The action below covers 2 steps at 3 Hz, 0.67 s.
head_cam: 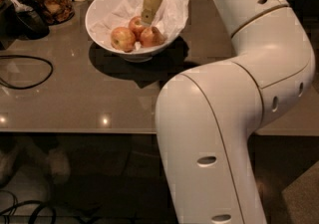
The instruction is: Pick apple from white bowl
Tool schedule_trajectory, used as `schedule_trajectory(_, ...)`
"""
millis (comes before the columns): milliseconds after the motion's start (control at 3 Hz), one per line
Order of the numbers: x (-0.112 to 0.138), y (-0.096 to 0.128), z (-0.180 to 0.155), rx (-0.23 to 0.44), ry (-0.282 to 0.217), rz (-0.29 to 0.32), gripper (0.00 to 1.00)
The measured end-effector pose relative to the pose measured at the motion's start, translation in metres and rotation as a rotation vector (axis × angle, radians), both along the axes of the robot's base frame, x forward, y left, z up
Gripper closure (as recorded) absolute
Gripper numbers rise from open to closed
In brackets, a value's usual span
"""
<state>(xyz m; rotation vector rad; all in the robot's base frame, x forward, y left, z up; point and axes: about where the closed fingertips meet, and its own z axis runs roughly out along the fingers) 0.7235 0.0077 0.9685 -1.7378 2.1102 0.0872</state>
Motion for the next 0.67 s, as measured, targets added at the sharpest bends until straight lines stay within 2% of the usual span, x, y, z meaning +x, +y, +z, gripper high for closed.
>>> schedule_trajectory(667,0.0039,0.0034,-0.017,-0.002,0.034,-0.002,0.27)
